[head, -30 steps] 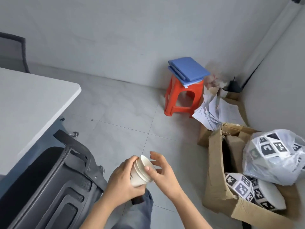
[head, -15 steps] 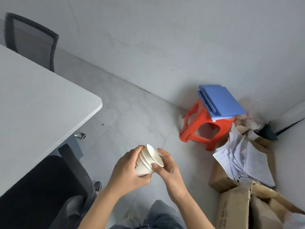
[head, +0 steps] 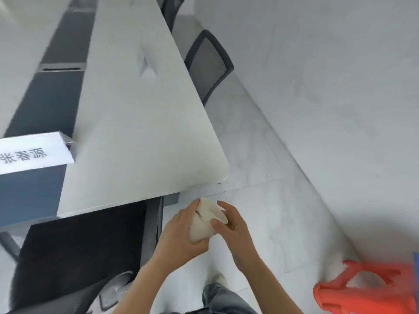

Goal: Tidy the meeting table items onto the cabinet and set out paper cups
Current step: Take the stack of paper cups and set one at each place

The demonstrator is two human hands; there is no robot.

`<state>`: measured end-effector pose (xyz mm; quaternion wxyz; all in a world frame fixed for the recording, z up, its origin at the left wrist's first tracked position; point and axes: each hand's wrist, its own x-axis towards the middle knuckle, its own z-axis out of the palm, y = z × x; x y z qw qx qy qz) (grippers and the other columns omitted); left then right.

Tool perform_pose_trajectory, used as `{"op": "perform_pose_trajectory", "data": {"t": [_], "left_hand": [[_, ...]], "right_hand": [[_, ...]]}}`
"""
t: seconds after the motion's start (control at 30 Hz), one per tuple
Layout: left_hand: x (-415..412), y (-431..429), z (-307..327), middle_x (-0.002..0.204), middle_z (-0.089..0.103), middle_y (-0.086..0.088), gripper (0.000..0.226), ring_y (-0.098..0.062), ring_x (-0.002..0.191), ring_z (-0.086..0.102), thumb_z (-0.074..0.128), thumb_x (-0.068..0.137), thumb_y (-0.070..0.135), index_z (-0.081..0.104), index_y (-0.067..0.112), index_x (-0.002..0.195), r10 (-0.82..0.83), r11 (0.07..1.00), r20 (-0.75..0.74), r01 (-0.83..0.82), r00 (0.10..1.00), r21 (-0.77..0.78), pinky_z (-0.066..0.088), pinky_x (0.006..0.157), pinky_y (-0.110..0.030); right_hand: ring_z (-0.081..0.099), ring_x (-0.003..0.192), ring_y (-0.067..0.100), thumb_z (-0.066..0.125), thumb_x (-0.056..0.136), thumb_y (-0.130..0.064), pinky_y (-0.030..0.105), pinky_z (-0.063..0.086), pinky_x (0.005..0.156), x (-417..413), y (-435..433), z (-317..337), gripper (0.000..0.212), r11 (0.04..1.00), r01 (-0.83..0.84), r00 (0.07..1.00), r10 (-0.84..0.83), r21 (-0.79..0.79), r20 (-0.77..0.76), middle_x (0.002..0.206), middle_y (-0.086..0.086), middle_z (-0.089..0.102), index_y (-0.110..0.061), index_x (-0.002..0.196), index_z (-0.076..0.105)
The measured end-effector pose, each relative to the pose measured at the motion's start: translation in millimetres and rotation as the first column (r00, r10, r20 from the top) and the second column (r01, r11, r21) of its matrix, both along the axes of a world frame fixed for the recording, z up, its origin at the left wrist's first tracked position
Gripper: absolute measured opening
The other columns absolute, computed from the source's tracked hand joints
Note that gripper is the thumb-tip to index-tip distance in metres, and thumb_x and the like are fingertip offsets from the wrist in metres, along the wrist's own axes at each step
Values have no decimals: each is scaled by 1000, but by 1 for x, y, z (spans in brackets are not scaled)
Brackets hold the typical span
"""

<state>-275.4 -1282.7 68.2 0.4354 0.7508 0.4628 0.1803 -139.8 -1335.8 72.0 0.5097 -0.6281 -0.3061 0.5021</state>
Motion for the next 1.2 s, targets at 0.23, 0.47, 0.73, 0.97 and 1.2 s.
{"op": "perform_pose_trajectory", "data": {"t": [0.23,0.47,0.73,0.97,1.2], "left_hand": [[41,8,0,114,48,19,85,-6,102,51,59,58,47,22,41,135,209,978,-70,-208,975,30,49,86,-29],[15,25,13,98,43,30,89,-5,98,53,50,45,56,33,34,130,483,874,-90,-485,871,-9,39,78,-13],[-30,71,25,105,59,9,78,-14,93,59,65,53,52,43,23,122,665,744,-19,-661,746,98,49,79,-28],[-79,81,29,93,54,9,67,-15,82,53,77,68,21,40,19,123,859,498,123,-867,497,28,40,69,-22],[-114,62,20,91,55,9,65,-6,70,55,76,69,20,39,19,122,948,291,153,-955,280,-52,39,52,-14]], "right_hand": [[60,95,17,67,51,-45,29,51,80,55,44,-1,60,994,-110,991,110,3,-77,104,3,62,-33,107,52],[59,96,21,63,75,-27,25,49,71,43,98,-9,41,995,-97,979,93,-18,-182,109,13,59,-30,110,45],[57,89,7,58,85,-12,21,47,69,-3,172,14,32,979,-193,977,198,69,-84,99,-1,56,-24,112,45],[46,105,9,69,75,-16,17,44,87,-63,222,17,55,891,-422,859,332,170,390,114,-8,39,-21,123,43],[45,115,17,71,73,-24,21,42,83,-117,248,-3,60,713,-685,569,396,149,720,121,1,44,-16,126,43]]}}
